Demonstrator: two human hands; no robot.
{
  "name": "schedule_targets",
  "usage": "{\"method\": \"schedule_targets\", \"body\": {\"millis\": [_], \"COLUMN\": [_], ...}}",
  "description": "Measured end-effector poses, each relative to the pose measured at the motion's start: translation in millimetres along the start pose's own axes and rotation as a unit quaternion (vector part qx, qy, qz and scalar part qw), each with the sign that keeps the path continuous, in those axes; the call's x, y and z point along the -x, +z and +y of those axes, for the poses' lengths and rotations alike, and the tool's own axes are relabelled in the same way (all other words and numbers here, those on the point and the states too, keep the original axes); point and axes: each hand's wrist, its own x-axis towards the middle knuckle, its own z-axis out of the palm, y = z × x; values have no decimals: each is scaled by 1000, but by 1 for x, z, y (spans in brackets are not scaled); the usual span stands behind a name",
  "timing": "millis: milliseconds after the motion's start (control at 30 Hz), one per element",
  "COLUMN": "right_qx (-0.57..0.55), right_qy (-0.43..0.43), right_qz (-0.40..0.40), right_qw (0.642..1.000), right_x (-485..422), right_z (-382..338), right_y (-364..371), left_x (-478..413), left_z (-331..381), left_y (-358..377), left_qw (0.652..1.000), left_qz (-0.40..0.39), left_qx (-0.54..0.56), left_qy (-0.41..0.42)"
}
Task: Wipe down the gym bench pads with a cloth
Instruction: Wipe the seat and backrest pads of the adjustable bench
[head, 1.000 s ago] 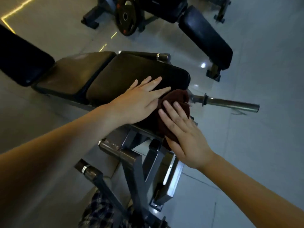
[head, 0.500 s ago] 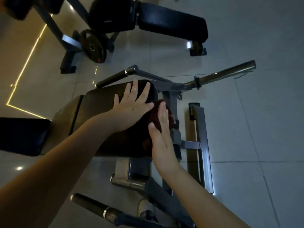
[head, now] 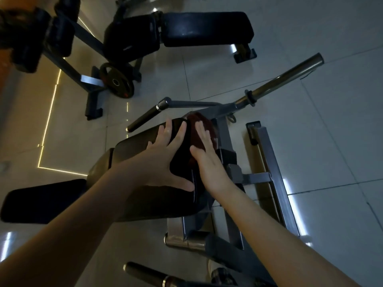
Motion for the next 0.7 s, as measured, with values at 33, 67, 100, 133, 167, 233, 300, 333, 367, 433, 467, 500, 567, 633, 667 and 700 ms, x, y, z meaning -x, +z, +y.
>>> {"method": "schedule_targets", "body": {"millis": [33,67,100,133,167,233,300,333,367,433,467,500,567,633,667,700], "right_qx": [-4,-10,-12,-5,10,44,53,52,52,48,51,64,97,96,84,76], "right_qy": [2,10,18,20,17,8,13,15,13,5,3,0,-13,-13,-10,-10], "right_qz": [-7,-15,-24,-33,-41,-51,-48,-41,-31,-9,-1,5,11,12,12,11], "right_qw": [1000,1000,999,999,999,998,997,998,998,999,999,998,995,995,996,997], "right_x": [15,30,48,66,83,105,104,98,89,67,54,41,14,-7,-13,-14], "right_z": [3,5,8,11,14,18,16,13,9,4,3,3,0,-7,-9,-10], "right_y": [2,3,5,7,10,16,19,20,20,19,18,15,9,4,3,2], "left_x": [0,-1,0,0,0,0,0,0,0,0,1,1,2,2,2,2], "left_z": [0,-1,-2,-2,-2,-2,-1,-1,-1,-1,-1,0,0,1,1,2], "left_y": [-1,-1,-2,-3,-4,-4,-4,-3,-2,-1,-1,-1,-1,-1,-1,-2], "left_qw": [1000,1000,1000,1000,1000,1000,1000,1000,1000,1000,1000,1000,1000,1000,1000,1000], "left_qz": [0,-2,-7,-13,-19,-23,-20,-18,-16,-13,-11,-10,-8,-9,-10,-11], "left_qx": [0,-1,0,3,6,8,2,-2,-6,-10,-9,-9,-12,-15,-15,-14], "left_qy": [3,5,7,8,9,9,6,6,7,8,7,5,2,-3,-4,-5]}}
